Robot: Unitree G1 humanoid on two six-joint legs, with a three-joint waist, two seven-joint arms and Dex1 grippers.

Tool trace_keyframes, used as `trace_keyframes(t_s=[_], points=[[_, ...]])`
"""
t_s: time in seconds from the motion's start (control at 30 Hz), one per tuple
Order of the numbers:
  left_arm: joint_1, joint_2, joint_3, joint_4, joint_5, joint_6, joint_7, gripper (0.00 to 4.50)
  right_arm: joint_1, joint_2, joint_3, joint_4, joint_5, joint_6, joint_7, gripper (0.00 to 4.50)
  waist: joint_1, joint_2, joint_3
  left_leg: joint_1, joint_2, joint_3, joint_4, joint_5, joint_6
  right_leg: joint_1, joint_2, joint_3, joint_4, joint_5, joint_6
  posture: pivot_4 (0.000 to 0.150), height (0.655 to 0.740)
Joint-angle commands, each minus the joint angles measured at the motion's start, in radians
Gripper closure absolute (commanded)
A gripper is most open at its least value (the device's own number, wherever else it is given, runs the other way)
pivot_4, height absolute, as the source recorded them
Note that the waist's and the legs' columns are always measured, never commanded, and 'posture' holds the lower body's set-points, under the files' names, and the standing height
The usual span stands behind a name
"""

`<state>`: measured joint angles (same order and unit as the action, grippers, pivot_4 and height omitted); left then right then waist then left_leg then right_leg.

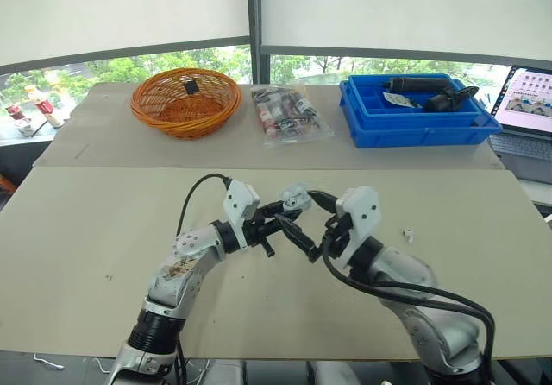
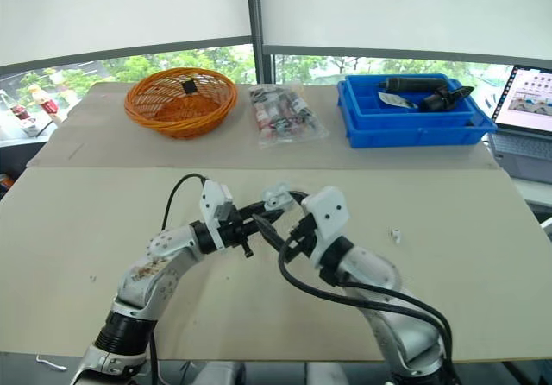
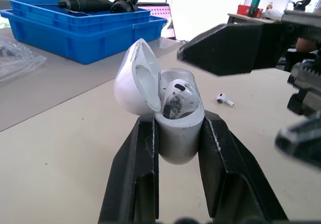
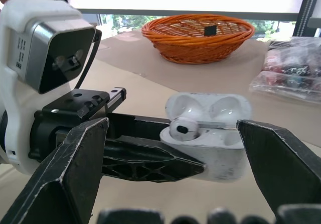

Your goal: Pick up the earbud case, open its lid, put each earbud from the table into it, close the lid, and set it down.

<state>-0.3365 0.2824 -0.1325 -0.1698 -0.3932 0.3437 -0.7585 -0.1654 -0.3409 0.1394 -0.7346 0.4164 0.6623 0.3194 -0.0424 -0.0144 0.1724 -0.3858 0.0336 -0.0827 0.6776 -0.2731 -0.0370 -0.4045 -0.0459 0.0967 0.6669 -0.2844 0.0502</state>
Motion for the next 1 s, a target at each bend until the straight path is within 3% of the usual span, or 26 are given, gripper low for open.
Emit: trace_keyframes(t_s=[0.03,0.3,0.47,0.7,1.0], points=[[-0.001,0.01,0.015,-0.034,-0.004,-0.038,-0.01,3.92,0.044,-0.097,-0.126,-0.127,0.067,0.011,0.071,0.0,0.003,0.0,0.0,0.0,0.0,0.0,0.0,0.0,0.0,0.0,0.0,0.0,0.0,0.0,0.0,0.15,0.7114],[0.045,0.053,0.023,-0.009,0.052,-0.148,-0.02,3.92,0.388,-0.267,-0.497,-0.071,0.024,-0.131,0.211,0.0,0.014,0.0,0.0,0.0,0.0,0.0,0.0,0.0,0.0,0.002,0.0,0.0,-0.002,0.0,0.0,0.15,0.7114],[0.08,0.063,0.027,0.012,0.083,-0.213,-0.014,3.92,0.645,-0.232,-0.691,0.085,-0.053,-0.338,0.297,0.0,0.025,0.0,0.0,0.002,0.0,0.001,0.0,0.0,0.0,0.003,0.0,0.001,-0.002,0.0,0.0,0.15,0.7114],[0.098,0.058,0.021,0.017,0.096,-0.242,-0.004,3.92,0.76,-0.177,-0.765,0.234,-0.059,-0.428,0.32,0.0,0.021,0.001,-0.001,0.003,0.0,0.001,0.0,0.0,0.0,0.003,0.0,0.001,-0.002,0.0,0.0,0.15,0.7114],[0.11,0.056,0.019,0.012,0.105,-0.252,0.006,3.92,0.795,-0.18,-0.805,0.287,-0.035,-0.441,0.347,0.0,0.024,0.002,-0.001,0.002,0.0,0.001,0.0,0.0,0.0,0.004,0.0,0.001,-0.002,0.0,0.0,0.15,0.7114]])
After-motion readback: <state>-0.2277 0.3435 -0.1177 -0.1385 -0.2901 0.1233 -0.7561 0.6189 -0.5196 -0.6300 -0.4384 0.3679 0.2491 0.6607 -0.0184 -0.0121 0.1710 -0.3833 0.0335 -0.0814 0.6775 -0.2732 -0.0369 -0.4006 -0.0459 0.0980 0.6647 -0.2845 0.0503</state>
